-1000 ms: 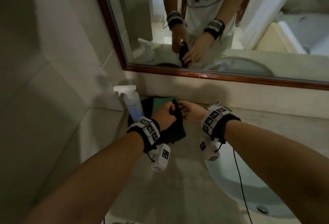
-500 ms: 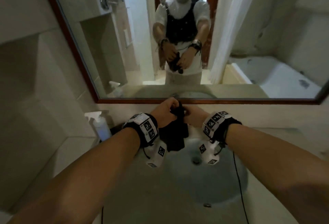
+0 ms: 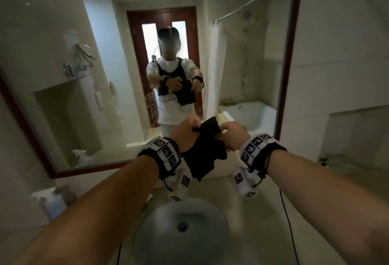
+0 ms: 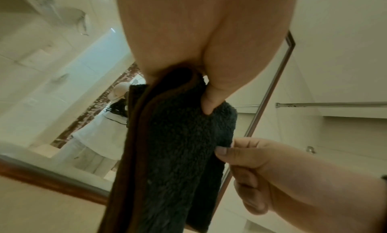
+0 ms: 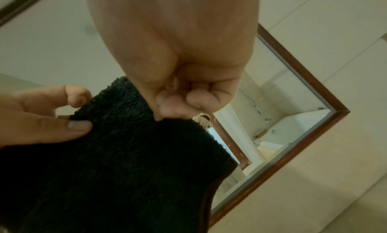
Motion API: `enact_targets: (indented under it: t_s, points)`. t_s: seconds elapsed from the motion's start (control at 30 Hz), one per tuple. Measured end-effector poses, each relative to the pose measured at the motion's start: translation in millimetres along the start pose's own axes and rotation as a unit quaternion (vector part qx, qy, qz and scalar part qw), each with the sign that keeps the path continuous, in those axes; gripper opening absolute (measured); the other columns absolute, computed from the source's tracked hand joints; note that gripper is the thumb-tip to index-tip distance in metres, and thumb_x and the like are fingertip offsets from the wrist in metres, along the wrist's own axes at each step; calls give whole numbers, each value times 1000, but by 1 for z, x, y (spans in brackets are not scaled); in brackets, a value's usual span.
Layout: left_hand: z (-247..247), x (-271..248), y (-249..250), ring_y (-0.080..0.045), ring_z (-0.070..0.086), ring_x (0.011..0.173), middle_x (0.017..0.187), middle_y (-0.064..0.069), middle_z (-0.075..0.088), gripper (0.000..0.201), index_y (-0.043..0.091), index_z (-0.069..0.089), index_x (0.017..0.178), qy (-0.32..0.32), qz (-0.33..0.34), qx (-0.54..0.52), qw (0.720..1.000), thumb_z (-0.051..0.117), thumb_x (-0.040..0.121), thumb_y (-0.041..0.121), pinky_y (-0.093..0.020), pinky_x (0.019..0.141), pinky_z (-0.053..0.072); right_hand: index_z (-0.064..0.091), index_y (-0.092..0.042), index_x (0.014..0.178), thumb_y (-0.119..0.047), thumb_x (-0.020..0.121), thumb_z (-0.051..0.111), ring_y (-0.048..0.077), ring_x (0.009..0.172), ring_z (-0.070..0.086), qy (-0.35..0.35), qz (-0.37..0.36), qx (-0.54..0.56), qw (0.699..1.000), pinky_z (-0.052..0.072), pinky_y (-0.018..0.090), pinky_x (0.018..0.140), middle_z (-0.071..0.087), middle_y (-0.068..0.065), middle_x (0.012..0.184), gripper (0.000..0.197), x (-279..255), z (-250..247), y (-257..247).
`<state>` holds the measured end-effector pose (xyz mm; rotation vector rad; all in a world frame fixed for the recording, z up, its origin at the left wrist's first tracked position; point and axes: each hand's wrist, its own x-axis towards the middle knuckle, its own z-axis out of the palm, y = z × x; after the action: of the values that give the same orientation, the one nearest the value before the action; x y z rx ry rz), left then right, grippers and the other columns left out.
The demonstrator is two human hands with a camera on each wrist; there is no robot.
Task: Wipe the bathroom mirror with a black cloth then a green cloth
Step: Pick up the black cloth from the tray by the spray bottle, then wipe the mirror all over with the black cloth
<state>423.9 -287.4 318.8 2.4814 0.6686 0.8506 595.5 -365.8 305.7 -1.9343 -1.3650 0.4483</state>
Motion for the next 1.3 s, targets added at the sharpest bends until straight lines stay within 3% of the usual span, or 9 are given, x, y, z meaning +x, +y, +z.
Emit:
enact_targets:
  t_s: [0.1, 0.23, 0.33, 0.53, 0.77, 0.93, 1.03, 1.17, 1.3]
  points:
    - [12, 27, 20, 1, 45, 66, 77, 9, 49, 27, 22, 50, 86, 8, -49, 35, 998, 50, 92, -5, -19, 64, 37, 57, -10, 91, -18, 97, 58, 21, 40, 59, 7, 23, 60, 998, 44, 24, 38, 60, 9, 56, 10, 2, -29, 8]
    - [24, 63, 38, -9, 46, 74, 83, 1, 51, 31, 15, 49, 83, -14, 27, 23, 999, 42, 80, -15, -22, 69, 35, 55, -14, 95, -16, 99, 52, 28, 52, 68, 45, 23, 121, 991, 48, 27, 44, 68, 12, 65, 5, 14, -60, 14]
    - [31, 93, 44, -19, 51, 83, 93, -7, 57, 28, 10, 54, 92, 2, 41, 12, 999, 43, 81, -13, -24, 73, 41, 57, -14, 98, -17, 98, 52, 33, 61, 71, 80, 19, 154, 985, 50, 28, 47, 71, 15, 75, 6, 29, -78, 20]
    - [40, 153, 32, -21, 57, 101, 111, -6, 60, 40, 15, 58, 111, 26, 68, -6, 997, 44, 82, -9, -37, 91, 48, 57, -11, 101, -19, 100, 50, 26, 62, 66, 116, 2, 166, 979, 51, 32, 53, 71, 14, 79, 11, 71, -107, 22]
    - [24, 226, 19, -18, 56, 110, 123, -6, 58, 42, 13, 58, 121, 62, 92, -18, 994, 48, 86, -7, -28, 98, 44, 55, -20, 98, -17, 95, 58, 33, 82, 70, 174, -50, 167, 969, 59, 49, 72, 69, 13, 90, 5, 134, -130, 6]
    - [11, 259, 29, -15, 54, 115, 129, -4, 56, 46, 12, 57, 125, 88, 108, -40, 989, 49, 86, -11, -27, 104, 43, 53, -19, 108, -17, 94, 59, 29, 87, 68, 208, -99, 165, 959, 59, 49, 79, 67, 9, 94, 15, 160, -153, -6]
    - [7, 286, 41, -10, 52, 115, 130, -1, 55, 49, 15, 57, 129, 110, 120, -31, 986, 53, 87, -9, -22, 101, 42, 53, -16, 116, -18, 92, 62, 26, 91, 66, 248, -123, 151, 949, 55, 50, 85, 66, 9, 98, 26, 183, -172, -8]
    - [11, 318, 58, -9, 54, 111, 130, 1, 53, 51, 16, 55, 136, 125, 122, -18, 985, 57, 89, -5, -14, 94, 43, 50, -11, 126, -18, 91, 65, 20, 97, 62, 286, -158, 131, 936, 53, 40, 89, 62, 1, 104, 39, 210, -203, -2]
    - [20, 352, 78, -13, 57, 106, 121, 5, 52, 52, 17, 56, 136, 155, 121, 10, 980, 60, 87, -1, -25, 96, 47, 47, -15, 133, -20, 92, 65, 17, 100, 61, 301, -188, 115, 928, 53, 33, 86, 61, -1, 112, 45, 239, -244, 10]
